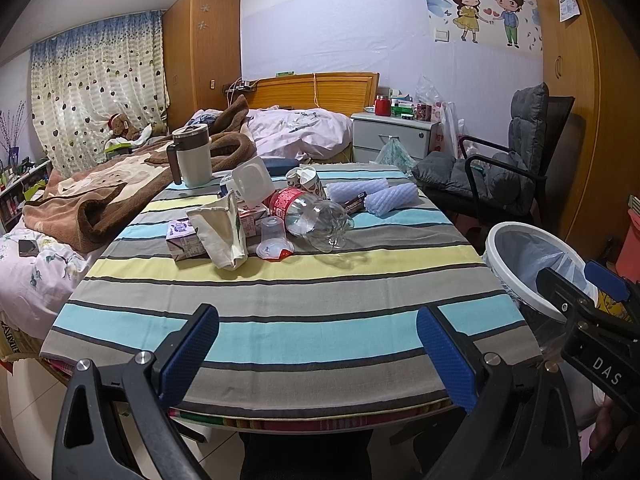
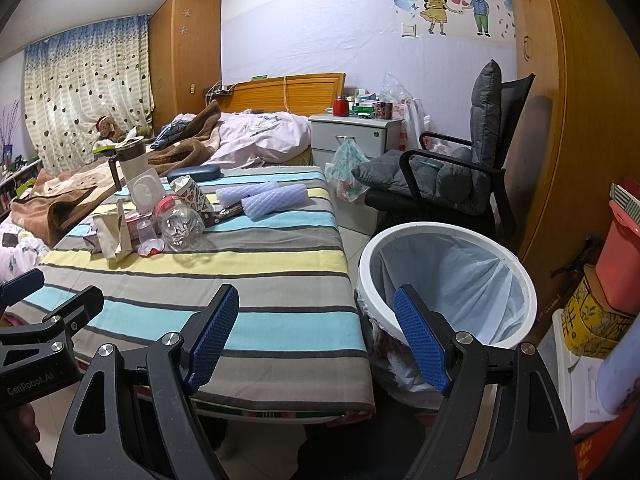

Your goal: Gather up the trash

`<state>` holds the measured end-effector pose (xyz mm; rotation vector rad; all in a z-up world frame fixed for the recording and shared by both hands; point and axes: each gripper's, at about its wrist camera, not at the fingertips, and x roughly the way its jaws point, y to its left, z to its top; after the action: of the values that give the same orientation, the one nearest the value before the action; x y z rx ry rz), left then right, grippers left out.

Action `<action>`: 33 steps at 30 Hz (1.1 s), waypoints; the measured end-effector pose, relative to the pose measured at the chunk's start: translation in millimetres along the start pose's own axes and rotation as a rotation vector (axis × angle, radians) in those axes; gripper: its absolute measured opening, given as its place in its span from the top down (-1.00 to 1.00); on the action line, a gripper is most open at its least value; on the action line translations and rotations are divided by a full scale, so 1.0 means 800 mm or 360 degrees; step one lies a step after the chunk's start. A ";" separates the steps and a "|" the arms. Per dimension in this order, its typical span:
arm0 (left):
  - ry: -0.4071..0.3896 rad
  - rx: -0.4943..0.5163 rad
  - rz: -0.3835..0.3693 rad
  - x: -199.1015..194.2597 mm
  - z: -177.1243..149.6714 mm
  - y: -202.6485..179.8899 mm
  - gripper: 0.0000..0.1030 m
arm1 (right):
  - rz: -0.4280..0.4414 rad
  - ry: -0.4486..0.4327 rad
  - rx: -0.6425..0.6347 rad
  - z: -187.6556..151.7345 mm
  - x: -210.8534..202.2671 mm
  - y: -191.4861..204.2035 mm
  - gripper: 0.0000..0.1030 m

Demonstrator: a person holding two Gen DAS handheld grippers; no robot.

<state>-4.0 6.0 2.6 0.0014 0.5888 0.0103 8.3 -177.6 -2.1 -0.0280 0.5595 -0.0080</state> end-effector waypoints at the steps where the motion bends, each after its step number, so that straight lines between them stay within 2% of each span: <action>1: -0.0001 -0.0001 0.0002 0.000 0.000 0.000 -0.95 | 0.0000 0.0001 -0.0001 0.000 0.000 0.000 -0.57; 25: 0.0040 -0.0021 -0.0014 0.007 -0.002 0.003 -0.95 | 0.0001 0.0003 0.0000 0.000 0.000 0.000 -0.57; 33: 0.0098 -0.0048 0.0021 0.024 -0.004 0.024 -0.95 | 0.0043 0.0013 -0.0014 0.001 0.013 0.003 -0.57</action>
<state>10.3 25.3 -10.4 -0.0243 0.6499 0.0323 17.5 -175.7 -7.3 -0.0292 0.5677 0.0209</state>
